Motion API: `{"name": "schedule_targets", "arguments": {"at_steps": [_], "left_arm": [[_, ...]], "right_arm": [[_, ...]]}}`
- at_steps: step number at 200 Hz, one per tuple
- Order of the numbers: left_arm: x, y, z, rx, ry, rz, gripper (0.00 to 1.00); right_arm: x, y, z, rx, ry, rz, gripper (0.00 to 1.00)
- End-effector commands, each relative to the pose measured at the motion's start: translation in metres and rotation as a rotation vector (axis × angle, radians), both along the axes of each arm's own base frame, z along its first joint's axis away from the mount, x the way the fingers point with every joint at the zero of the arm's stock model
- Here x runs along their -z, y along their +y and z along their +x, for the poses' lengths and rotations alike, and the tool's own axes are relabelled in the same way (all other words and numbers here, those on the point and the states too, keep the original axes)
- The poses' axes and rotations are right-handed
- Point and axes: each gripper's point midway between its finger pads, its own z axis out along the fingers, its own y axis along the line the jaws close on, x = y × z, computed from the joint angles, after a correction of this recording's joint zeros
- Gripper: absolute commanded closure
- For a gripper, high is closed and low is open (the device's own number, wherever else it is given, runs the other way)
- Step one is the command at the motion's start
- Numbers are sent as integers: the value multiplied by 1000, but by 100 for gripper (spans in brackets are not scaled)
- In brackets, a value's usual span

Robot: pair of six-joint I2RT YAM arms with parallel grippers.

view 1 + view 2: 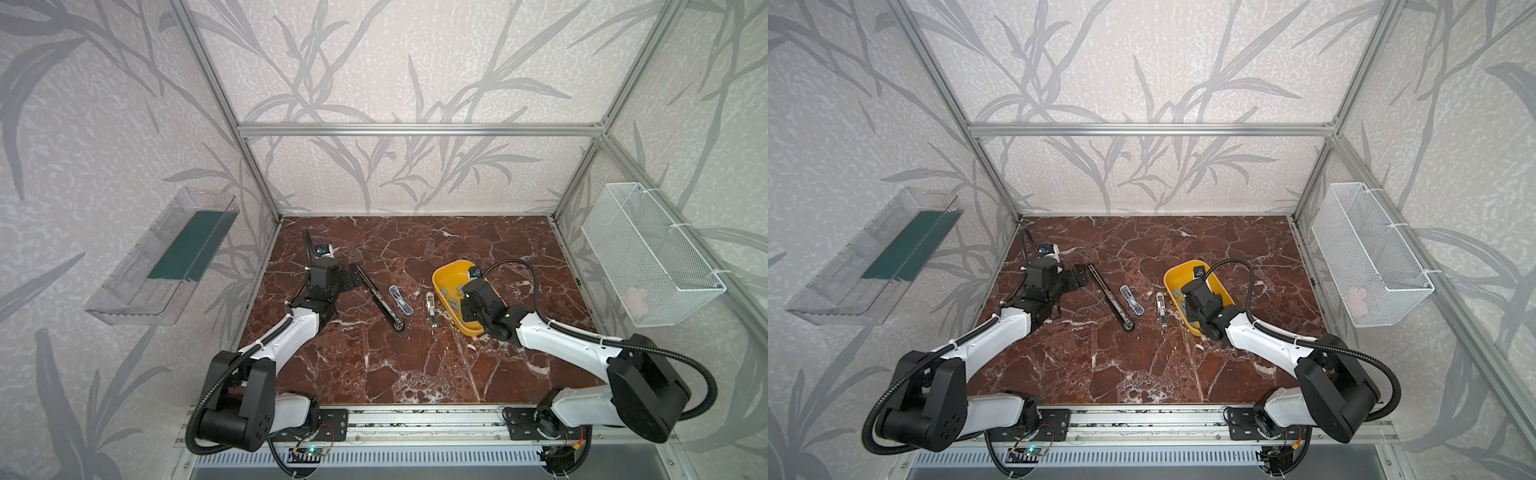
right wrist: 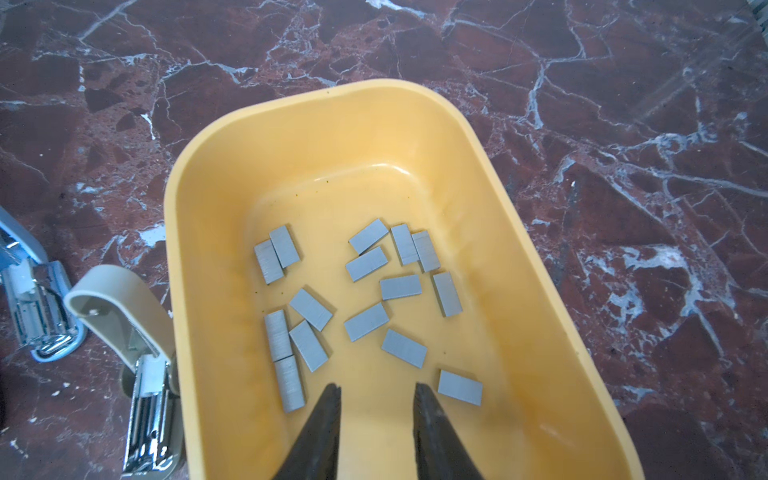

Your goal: Load the staples into the stapler

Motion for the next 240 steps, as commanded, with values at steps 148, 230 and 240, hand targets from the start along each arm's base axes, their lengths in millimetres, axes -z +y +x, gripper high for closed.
{"name": "schedule_targets", "arguments": {"at_steps": [148, 230, 240], "left_arm": [[19, -125, 127, 69, -258, -153, 1], [24, -143, 145, 12, -288, 59, 1], [21, -145, 147, 5, -294, 90, 1]], "right_arm": [[51, 5, -10, -55, 245, 52, 56], [52, 0, -18, -52, 239, 59, 65], [48, -3, -17, -45, 219, 57, 66]]}}
